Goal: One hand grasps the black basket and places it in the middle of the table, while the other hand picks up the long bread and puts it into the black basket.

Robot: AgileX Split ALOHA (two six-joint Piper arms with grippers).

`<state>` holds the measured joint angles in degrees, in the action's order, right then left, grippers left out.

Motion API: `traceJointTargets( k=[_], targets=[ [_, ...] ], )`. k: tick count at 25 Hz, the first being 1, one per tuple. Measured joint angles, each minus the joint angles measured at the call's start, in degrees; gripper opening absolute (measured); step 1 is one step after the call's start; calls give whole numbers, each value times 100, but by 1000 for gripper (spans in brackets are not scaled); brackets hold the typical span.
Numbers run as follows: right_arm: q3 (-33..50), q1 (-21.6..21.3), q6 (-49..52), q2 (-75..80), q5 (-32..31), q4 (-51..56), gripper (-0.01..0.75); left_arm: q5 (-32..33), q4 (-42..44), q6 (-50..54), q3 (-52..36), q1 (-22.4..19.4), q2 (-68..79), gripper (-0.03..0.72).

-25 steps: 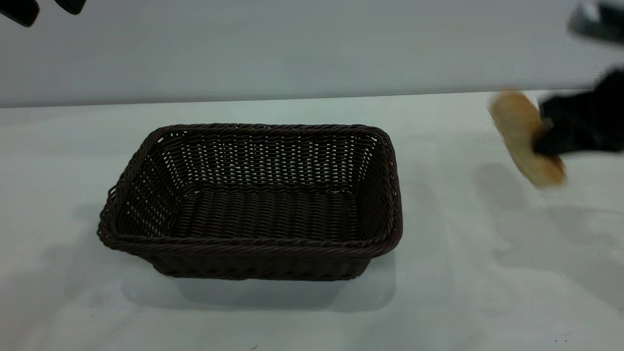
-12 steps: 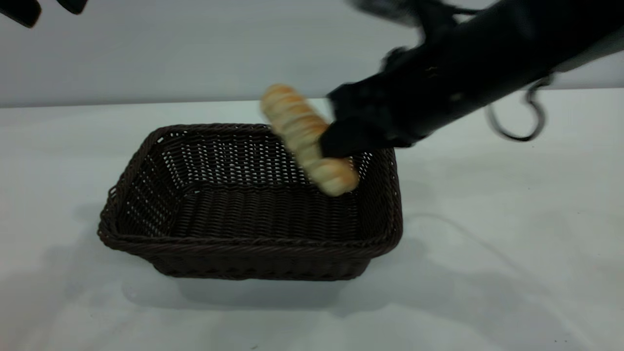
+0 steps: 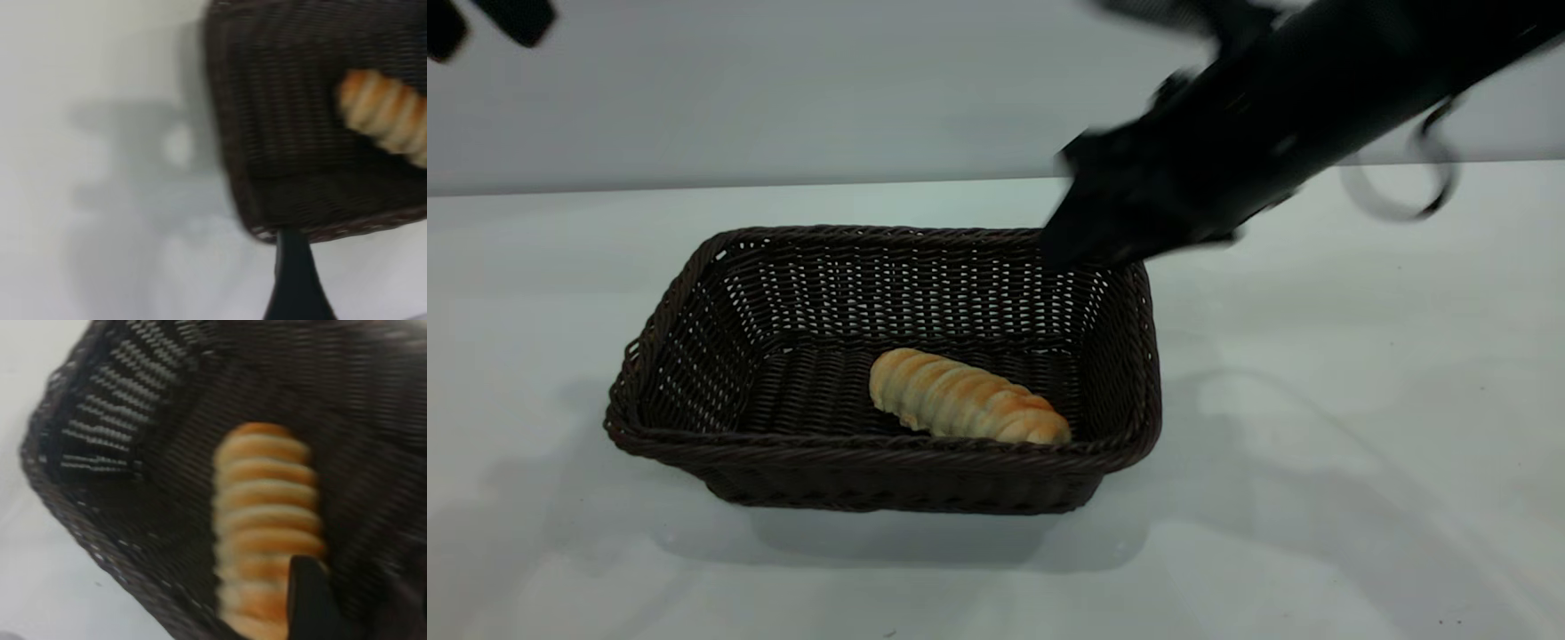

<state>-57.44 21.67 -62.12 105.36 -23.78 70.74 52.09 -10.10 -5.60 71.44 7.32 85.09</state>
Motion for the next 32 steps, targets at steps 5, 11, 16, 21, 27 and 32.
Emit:
traceJointTargets(
  k=[5,11,16,21,27,32],
  targets=[
    [0,-600,3446,-1097,-876,-4014,364,438,1077,629,0,0,-807,541],
    [164,-747,6482,-2400,-2377,-7515,357,965,1659,1007,-79,0,-1716,541],
    [728,-747,6910,-3863,-3304,-7915,357,1007,1653,1074,-845,0,-2522,541],
    [1393,-747,6653,-5521,-3947,-7736,357,998,1512,1105,-1876,0,-3639,541],
    [2021,-747,6272,-7176,-4319,-7246,357,991,1507,1105,-2709,0,-5074,541],
    [2504,-747,5950,-8120,-4360,-7074,357,998,1507,1105,-3300,0,-6254,541]
  ],
)
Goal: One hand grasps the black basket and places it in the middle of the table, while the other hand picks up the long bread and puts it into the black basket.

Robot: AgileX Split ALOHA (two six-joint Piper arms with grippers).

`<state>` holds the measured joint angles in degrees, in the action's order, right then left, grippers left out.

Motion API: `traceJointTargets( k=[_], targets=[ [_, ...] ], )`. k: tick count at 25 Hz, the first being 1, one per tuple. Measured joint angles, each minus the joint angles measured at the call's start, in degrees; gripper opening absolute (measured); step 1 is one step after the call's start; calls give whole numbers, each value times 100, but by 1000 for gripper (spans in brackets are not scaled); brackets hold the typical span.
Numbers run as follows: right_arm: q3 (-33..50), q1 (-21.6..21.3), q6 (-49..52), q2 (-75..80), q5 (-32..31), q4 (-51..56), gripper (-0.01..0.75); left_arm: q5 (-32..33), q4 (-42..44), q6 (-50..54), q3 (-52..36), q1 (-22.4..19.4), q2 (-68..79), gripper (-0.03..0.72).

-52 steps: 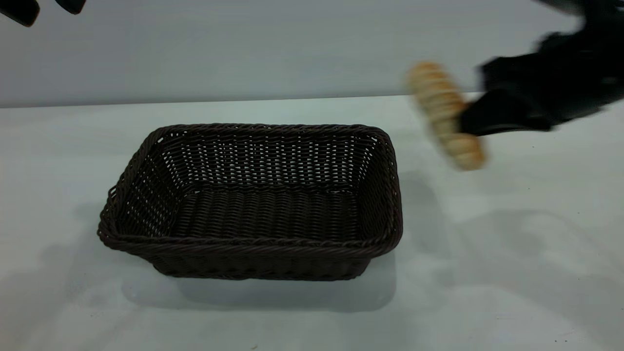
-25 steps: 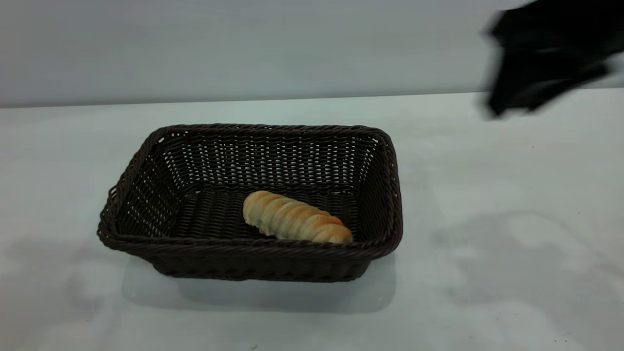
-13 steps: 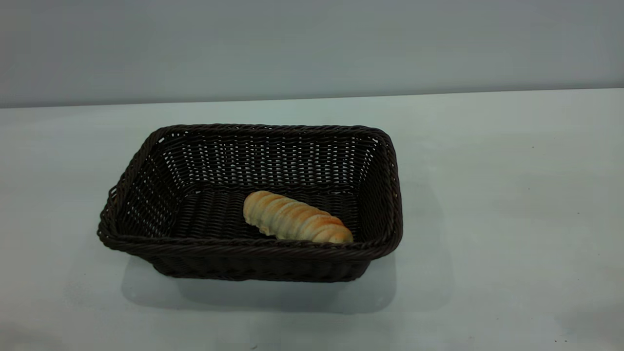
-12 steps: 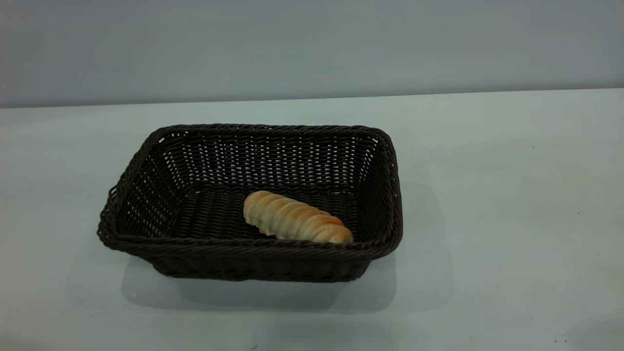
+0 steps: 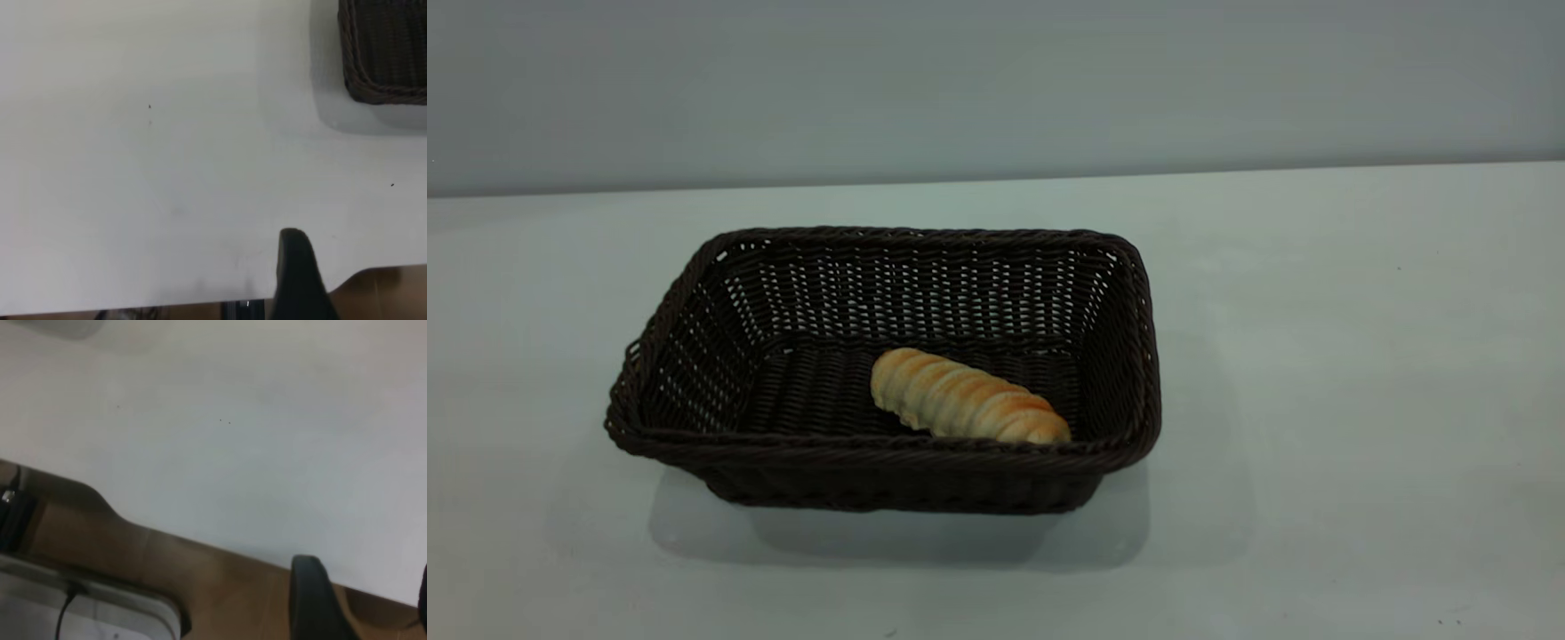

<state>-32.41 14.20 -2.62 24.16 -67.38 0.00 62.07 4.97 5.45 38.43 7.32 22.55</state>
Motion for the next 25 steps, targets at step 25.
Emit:
traceJointTargets(
  k=[25],
  targets=[
    [538,0,-68,-1223,329,69,357,257,-385,-388,-1039,0,-1816,541]
  ],
)
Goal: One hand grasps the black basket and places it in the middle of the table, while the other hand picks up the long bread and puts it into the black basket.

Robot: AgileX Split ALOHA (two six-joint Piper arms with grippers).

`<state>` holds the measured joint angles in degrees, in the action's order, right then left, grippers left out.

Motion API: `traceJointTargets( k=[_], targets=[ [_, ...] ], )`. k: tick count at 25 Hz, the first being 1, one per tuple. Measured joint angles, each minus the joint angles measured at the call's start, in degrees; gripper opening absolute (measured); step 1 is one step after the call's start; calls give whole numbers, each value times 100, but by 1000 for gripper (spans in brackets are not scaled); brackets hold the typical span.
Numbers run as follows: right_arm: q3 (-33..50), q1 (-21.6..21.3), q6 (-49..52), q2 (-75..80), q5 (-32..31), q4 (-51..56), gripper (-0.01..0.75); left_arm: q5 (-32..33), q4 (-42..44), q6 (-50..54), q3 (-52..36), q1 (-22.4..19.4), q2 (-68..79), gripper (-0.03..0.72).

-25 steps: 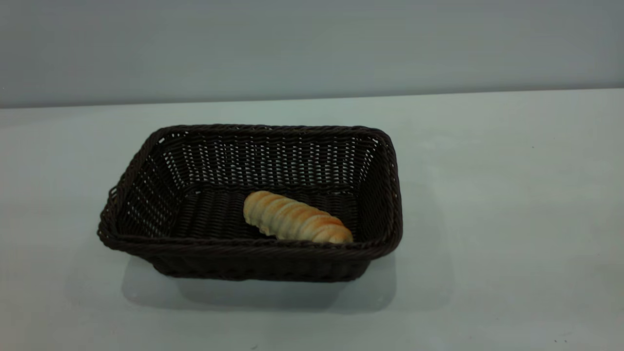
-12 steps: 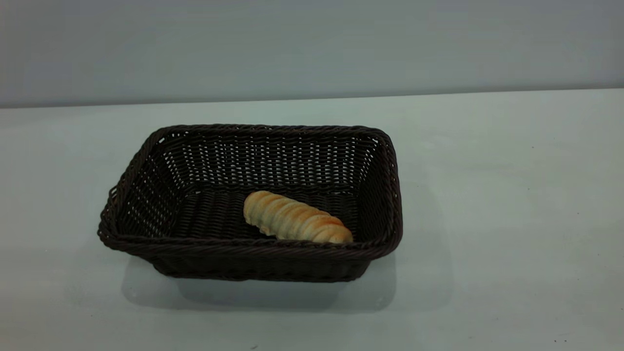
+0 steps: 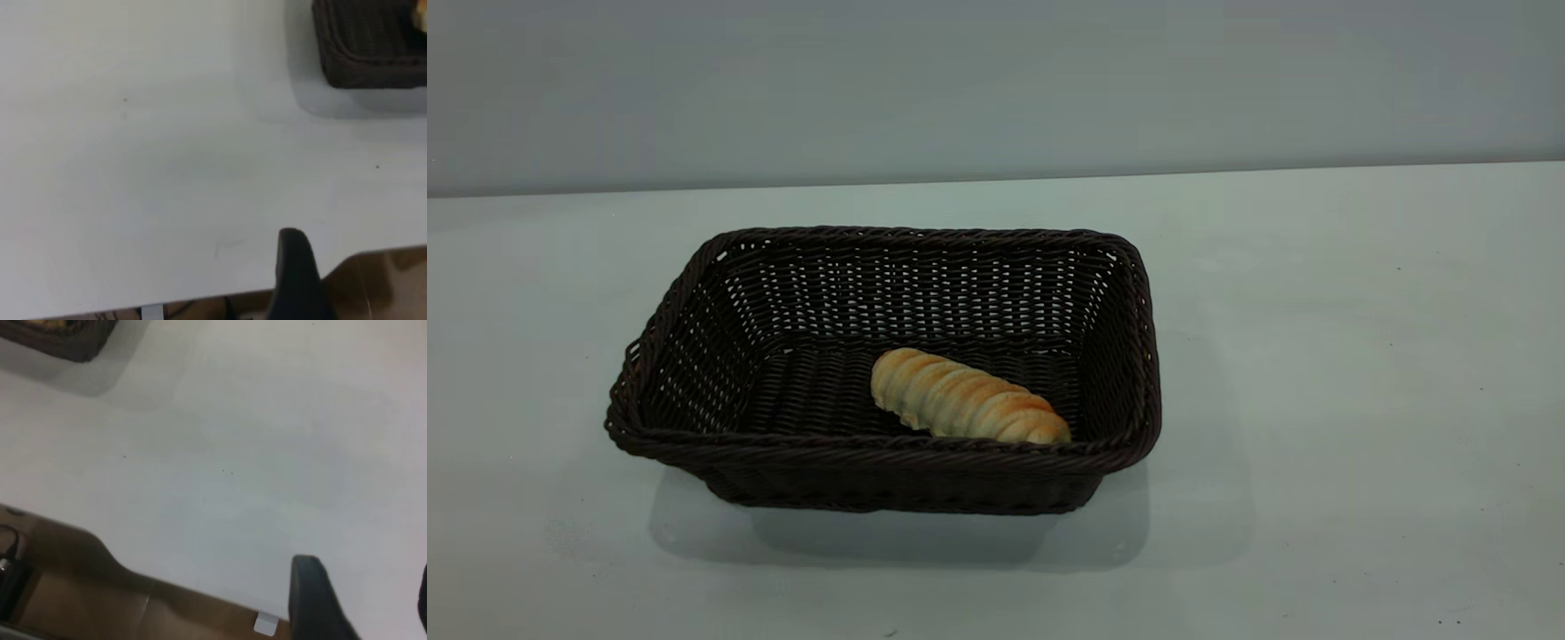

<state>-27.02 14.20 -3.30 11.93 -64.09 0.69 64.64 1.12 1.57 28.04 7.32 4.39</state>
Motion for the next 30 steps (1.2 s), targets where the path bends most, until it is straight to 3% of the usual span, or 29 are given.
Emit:
traceJointTargets(
  k=[20,30],
  targets=[
    [0,-26,0,-38,0,11,356,0,-112,-157,0,0,-17,541],
    [0,-1387,0,-643,0,35,356,12,-112,-157,0,-555,-464,541]
  ],
)
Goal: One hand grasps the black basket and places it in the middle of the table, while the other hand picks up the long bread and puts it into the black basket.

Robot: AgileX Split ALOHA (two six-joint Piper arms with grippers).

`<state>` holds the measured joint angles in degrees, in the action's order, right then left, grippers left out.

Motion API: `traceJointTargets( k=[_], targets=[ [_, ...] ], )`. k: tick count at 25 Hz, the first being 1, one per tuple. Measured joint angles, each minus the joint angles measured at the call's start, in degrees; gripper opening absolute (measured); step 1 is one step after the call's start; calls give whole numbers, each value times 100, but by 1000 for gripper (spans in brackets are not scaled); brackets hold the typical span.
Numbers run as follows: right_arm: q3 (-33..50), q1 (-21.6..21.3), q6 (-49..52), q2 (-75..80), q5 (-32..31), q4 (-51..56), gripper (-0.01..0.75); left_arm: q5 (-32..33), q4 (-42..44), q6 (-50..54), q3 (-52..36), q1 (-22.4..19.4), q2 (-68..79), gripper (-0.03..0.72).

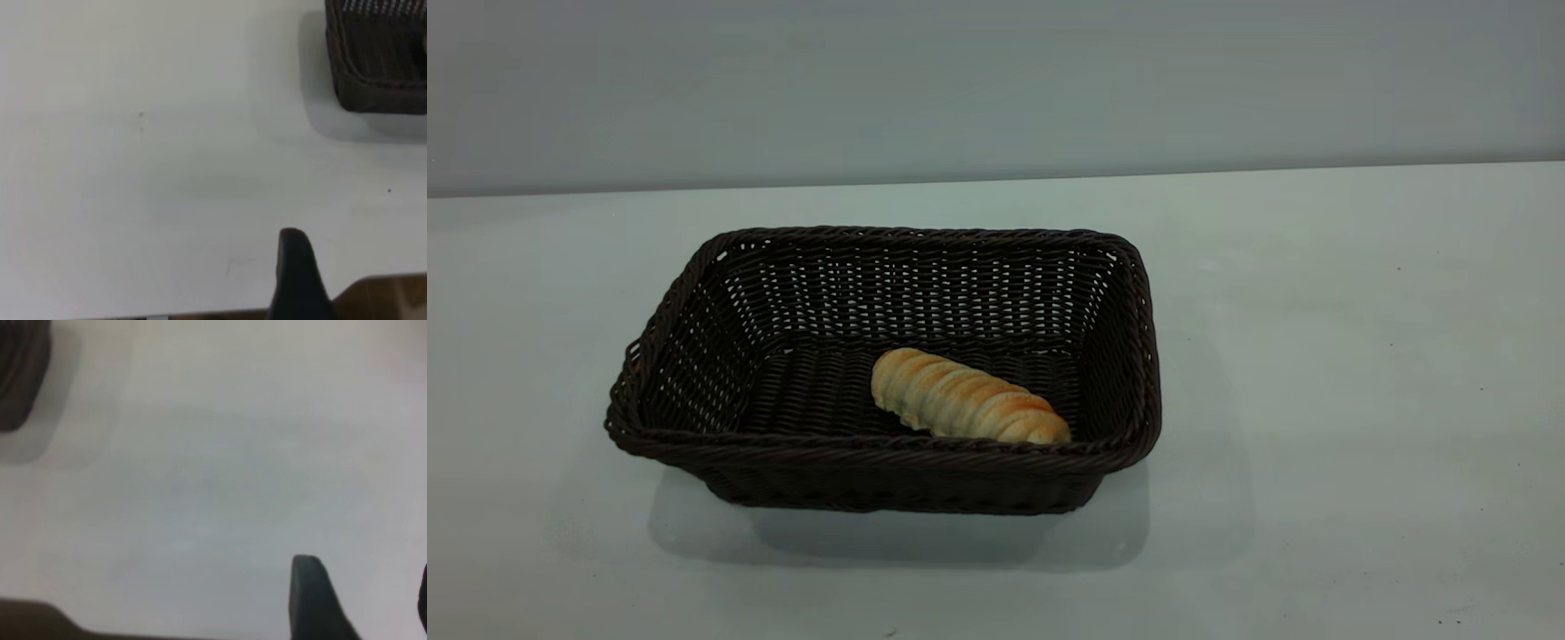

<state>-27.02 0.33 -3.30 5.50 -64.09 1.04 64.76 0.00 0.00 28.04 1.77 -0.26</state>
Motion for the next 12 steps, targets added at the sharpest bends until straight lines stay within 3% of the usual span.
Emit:
traceJointTargets(
  k=[12],
  targets=[
    [0,-134,0,-43,-7,2,356,21,0,0,0,0,-81,541]
  ],
)
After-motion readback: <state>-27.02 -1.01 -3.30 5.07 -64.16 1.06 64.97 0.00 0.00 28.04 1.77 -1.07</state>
